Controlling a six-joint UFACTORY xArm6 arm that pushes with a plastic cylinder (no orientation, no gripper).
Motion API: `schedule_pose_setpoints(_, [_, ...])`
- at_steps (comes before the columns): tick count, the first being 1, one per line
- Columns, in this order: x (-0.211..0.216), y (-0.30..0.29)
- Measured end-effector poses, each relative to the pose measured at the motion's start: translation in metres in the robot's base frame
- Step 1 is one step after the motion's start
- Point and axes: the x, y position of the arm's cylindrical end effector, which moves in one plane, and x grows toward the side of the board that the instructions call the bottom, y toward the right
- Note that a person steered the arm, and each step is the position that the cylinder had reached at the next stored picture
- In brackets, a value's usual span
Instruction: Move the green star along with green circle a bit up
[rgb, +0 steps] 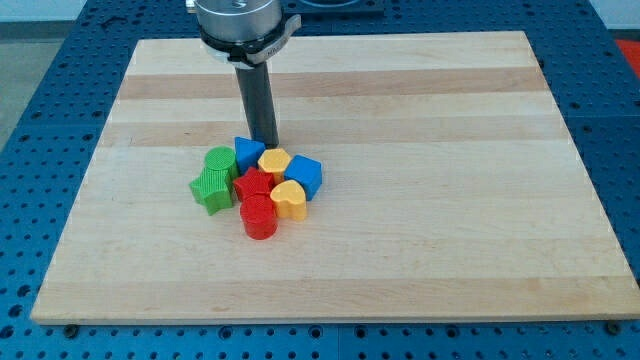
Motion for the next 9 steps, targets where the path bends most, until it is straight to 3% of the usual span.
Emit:
schedule_pose_setpoints(2, [-0.039, 0.012])
schedule_pose_setpoints(4, [-0.041, -0.092])
schedule_pose_setpoints(5, [-0.022, -0.148])
schedule_pose_setpoints(6, [0.018, -0.163])
schedule_pose_setpoints(8, [0.106, -0.144])
schedule_pose_setpoints(9, [0.122, -0.11])
